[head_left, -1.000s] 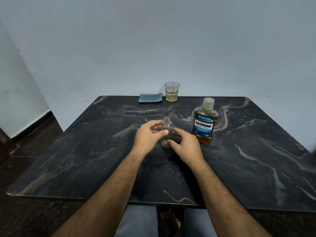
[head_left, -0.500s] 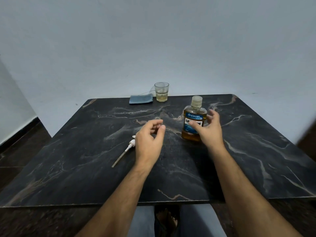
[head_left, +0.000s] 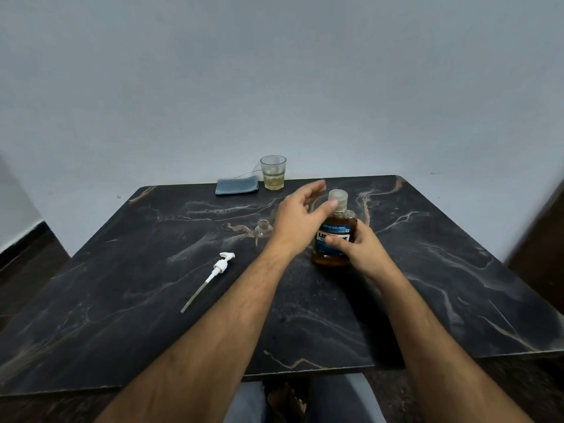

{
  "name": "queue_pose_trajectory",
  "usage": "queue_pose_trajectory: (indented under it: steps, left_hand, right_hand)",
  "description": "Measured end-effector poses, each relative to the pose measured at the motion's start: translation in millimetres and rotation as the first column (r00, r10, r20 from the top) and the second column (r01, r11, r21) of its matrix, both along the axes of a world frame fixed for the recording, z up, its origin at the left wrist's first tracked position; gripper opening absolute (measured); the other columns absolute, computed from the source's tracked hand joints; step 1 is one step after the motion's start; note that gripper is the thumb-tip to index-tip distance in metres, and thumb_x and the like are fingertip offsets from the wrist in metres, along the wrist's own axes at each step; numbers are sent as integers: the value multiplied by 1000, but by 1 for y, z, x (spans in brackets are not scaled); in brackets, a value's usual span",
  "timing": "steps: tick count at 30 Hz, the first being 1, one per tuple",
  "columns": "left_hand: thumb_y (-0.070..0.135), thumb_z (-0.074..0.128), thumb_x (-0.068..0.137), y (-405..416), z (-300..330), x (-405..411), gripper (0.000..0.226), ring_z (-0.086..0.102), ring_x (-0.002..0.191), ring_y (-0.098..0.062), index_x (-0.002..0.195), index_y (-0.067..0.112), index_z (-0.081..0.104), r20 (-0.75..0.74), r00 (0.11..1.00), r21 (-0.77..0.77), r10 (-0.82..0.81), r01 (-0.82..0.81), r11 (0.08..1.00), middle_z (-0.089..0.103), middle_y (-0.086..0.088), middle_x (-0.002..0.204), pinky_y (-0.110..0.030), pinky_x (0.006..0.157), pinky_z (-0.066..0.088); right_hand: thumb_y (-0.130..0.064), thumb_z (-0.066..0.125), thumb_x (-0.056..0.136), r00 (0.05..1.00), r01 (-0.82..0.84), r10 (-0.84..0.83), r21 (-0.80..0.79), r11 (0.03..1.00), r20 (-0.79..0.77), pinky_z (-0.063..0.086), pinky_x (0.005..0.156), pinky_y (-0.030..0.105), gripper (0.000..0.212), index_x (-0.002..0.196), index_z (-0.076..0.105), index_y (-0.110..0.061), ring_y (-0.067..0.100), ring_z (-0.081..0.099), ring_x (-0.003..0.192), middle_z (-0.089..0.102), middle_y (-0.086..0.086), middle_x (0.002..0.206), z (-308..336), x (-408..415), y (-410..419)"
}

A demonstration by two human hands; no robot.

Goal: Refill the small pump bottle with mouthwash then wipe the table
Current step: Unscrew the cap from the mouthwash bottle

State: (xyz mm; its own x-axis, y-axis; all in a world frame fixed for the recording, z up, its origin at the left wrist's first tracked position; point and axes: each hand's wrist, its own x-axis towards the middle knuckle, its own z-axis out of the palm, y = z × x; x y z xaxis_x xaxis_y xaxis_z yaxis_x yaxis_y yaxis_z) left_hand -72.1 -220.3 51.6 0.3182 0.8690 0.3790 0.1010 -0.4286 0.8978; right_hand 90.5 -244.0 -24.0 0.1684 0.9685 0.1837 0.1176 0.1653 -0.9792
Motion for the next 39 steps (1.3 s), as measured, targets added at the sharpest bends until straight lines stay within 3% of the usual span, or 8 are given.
queue_pose_trajectory:
  steps: [6, 8, 15, 22, 28, 33, 36, 39]
  left_hand:
    - [19, 70, 90, 25, 13, 20, 46, 60, 120, -8, 134, 15, 58, -150, 973, -62, -174, 166, 984, 66, 1, 129, -38, 105, 48]
    - [18, 70, 89, 28, 10, 24, 42, 62, 116, -9, 130, 17, 61, -144, 977, -58, -156, 149, 987, 69, 1, 124, -39, 103, 50]
    - [31, 75, 84, 28, 3, 32, 29, 68, 98, -4, 112, 27, 68, -177, 983, 46, 48, -41, 998, 73, 8, 105, -36, 91, 56]
    - [45, 80, 75, 11, 1, 39, 38, 67, 88, -3, 107, 26, 71, -130, 937, 154, 324, -304, 940, 75, 9, 95, -29, 84, 56]
    - [46, 79, 76, 0, 1, 46, 41, 68, 90, -7, 110, 24, 72, -88, 906, 150, 415, -400, 904, 76, 7, 96, -31, 86, 55]
    - [34, 83, 75, 16, 10, 28, 33, 70, 92, -8, 103, 24, 71, -110, 988, -44, 106, -112, 993, 75, 6, 96, -35, 89, 57]
    - [19, 74, 86, 26, 18, 13, 33, 67, 108, -11, 118, 16, 66, -106, 978, -143, -182, 166, 976, 72, -1, 115, -34, 98, 53]
    - [13, 65, 93, 28, 20, 9, 37, 63, 116, -10, 129, 12, 59, -112, 943, -156, -313, 294, 943, 68, -2, 126, -28, 99, 50]
  right_hand:
    - [-14, 75, 84, 999, -25, 25, -17, 1000, 20, 56, 80, 23, 37, 117, 59, -20, 13, 71, 103, 75, -3, 106, 6, -1, -1]
    - [-14, 75, 84, 1000, -9, 9, -22, 1000, 29, 57, 86, 29, 42, 122, 58, -14, 16, 70, 104, 74, 2, 109, 6, -1, -1]
    - [-20, 77, 84, 968, 196, -200, 41, 980, 149, 55, 93, 40, 41, 121, 58, -11, 18, 69, 103, 71, 3, 111, -1, -16, -2]
    - [-30, 75, 82, 858, 402, -436, 175, 899, 272, 54, 79, 29, 29, 106, 60, -24, 9, 68, 91, 70, -12, 94, -10, -36, -6]
    - [-43, 66, 84, 739, 523, -562, 209, 826, 373, 55, 75, 41, 32, 108, 58, -22, 20, 69, 86, 73, -3, 92, -16, -45, -9]
    - [-39, 72, 83, 836, 422, -464, 197, 885, 295, 56, 85, 42, 36, 113, 61, -22, 13, 69, 94, 73, -5, 100, -16, -38, -10]
    - [-28, 74, 85, 900, 332, -366, 172, 928, 238, 55, 89, 47, 33, 114, 60, -20, 14, 68, 99, 72, -2, 105, -14, -33, -10]
    - [-25, 74, 87, 927, 288, -316, 155, 945, 203, 54, 91, 49, 33, 116, 60, -20, 15, 68, 103, 71, -1, 109, -13, -30, -11]
